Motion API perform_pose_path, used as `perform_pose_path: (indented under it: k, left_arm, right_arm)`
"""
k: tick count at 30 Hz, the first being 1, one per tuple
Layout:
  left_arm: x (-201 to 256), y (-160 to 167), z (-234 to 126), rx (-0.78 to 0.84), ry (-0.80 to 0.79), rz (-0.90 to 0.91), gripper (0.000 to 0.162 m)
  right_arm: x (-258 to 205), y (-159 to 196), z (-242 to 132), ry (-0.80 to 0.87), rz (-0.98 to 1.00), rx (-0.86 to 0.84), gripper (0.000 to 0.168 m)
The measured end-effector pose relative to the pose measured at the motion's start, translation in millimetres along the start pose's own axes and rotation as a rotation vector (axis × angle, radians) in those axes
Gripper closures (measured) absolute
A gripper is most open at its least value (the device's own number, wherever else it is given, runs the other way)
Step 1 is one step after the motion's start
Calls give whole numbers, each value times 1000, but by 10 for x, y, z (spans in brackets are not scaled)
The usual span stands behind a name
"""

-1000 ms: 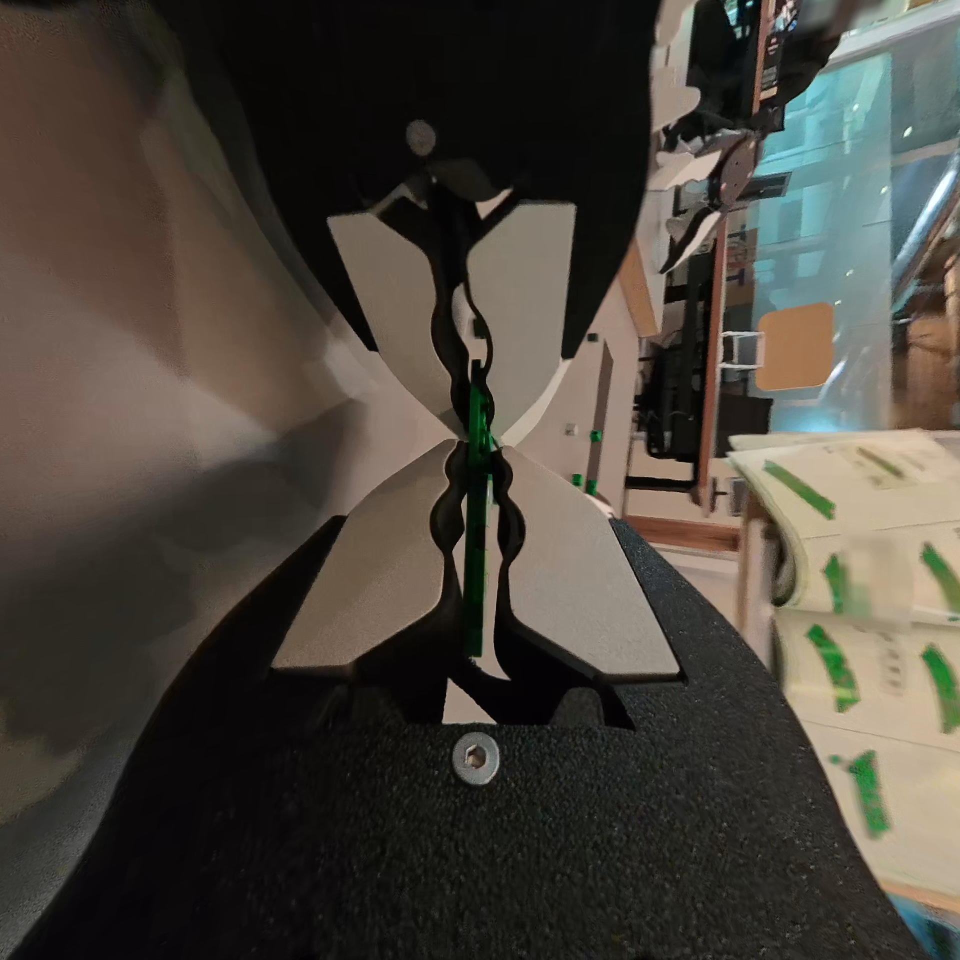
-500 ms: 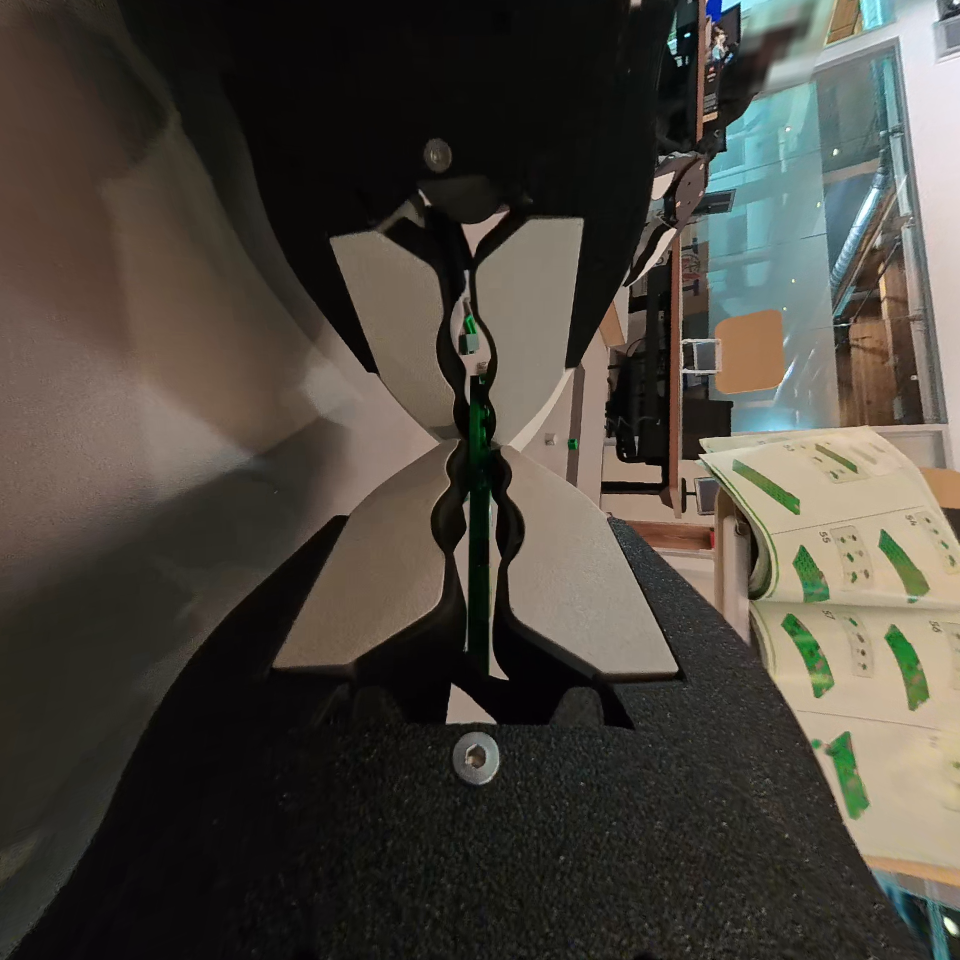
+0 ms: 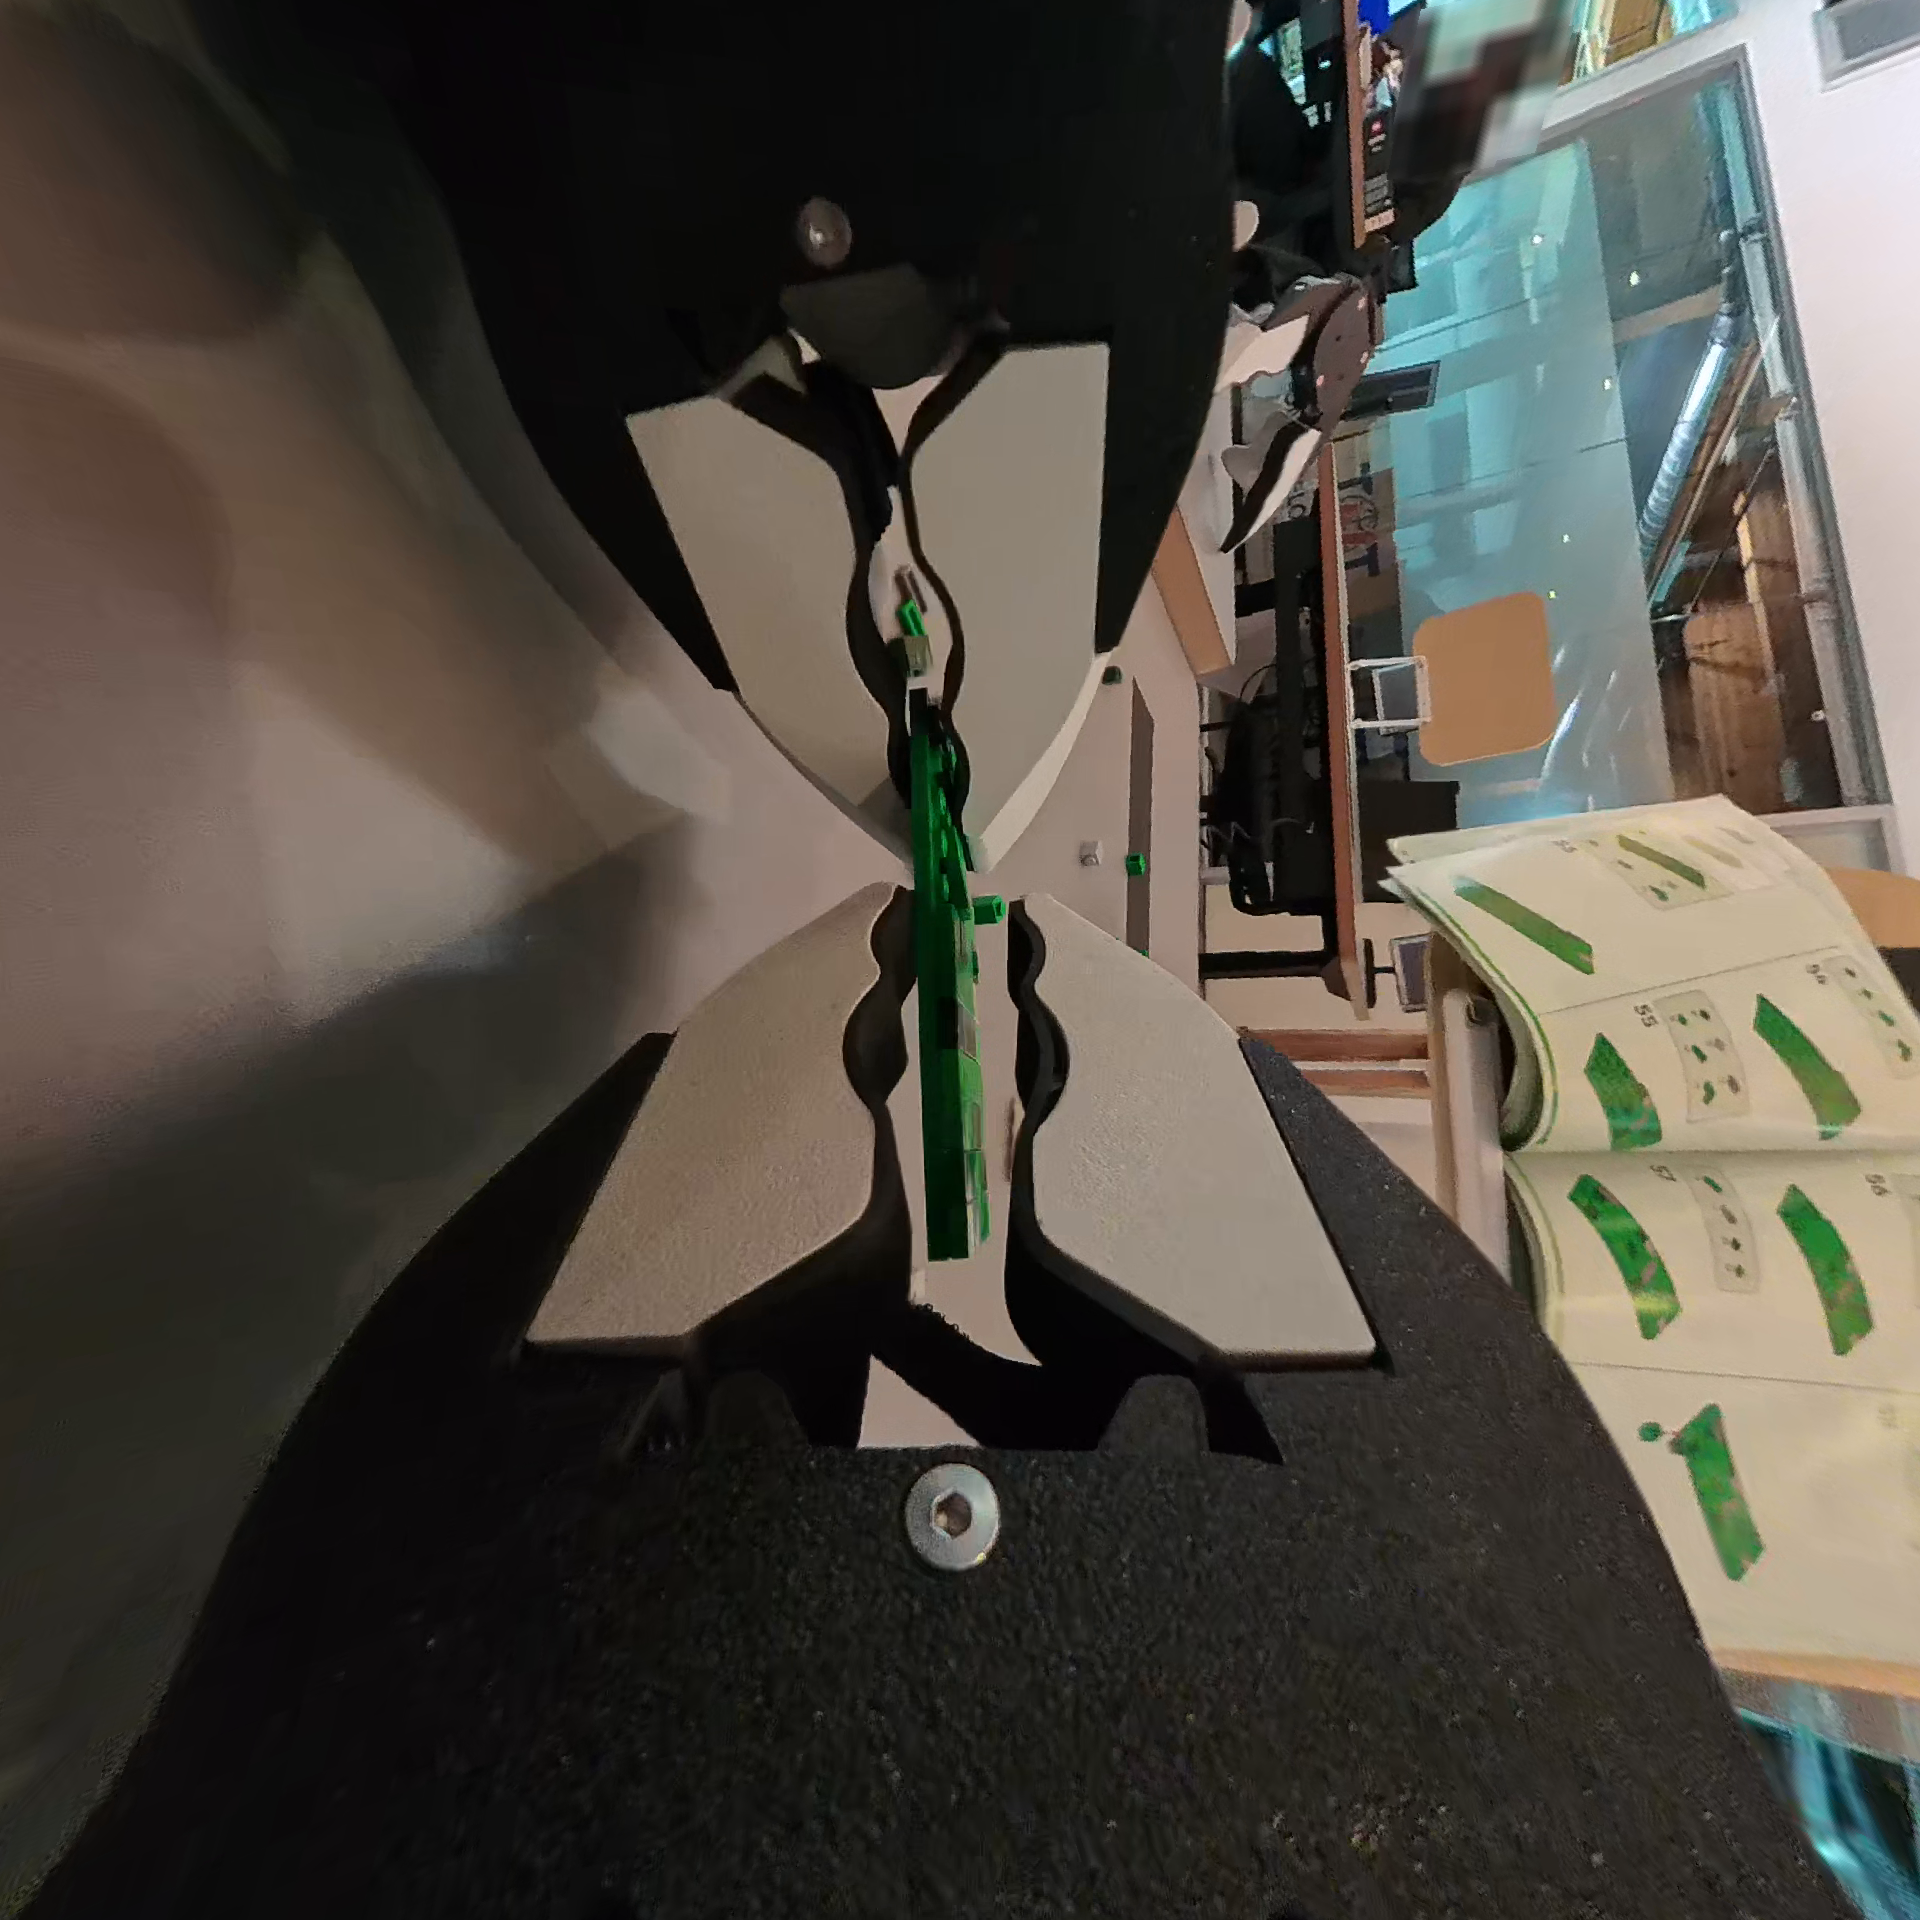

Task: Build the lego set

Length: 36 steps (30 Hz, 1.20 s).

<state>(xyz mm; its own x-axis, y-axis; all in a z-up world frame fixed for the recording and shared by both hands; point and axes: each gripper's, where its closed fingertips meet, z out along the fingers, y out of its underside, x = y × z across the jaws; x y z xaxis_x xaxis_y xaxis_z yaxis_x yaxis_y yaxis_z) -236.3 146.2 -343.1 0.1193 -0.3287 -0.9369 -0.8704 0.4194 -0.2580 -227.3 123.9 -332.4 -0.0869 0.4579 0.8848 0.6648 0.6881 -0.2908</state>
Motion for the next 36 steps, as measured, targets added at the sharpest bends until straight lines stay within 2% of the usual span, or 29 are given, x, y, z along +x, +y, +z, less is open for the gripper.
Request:
perform_pose_path:
  k: [6, 17, 20, 23, 25, 30, 36]
  left_arm:
    - [4, -50, -19, 24, 2, -2, 158]
    - [33, -74, -23, 39, 18, -2, 158]
    - [62, -80, -20, 41, 32, 8, 158]
    - [35, -103, -32, 58, 23, -7, 158]
    - [47, -89, -36, 61, 38, -19, 158]
    - [98, -97, -28, 61, 58, 12, 158]
    - [127, -93, -23, 59, 79, 1, 158]
  right_arm:
    - [-30, 28, 35, -11, -69, -22, 160]
    - [-42, 35, 3, 85, -221, -63, 160]
    - [-79, 39, 3, 52, -128, -38, 160]
    - [-57, 4, -26, -36, 166, 59, 156]
    - [-52, 3, -49, -86, 276, 93, 147]
    - [-147, -15, -85, -152, 235, 121, 154]
    - [-145, -3, -80, -120, 143, 100, 158]
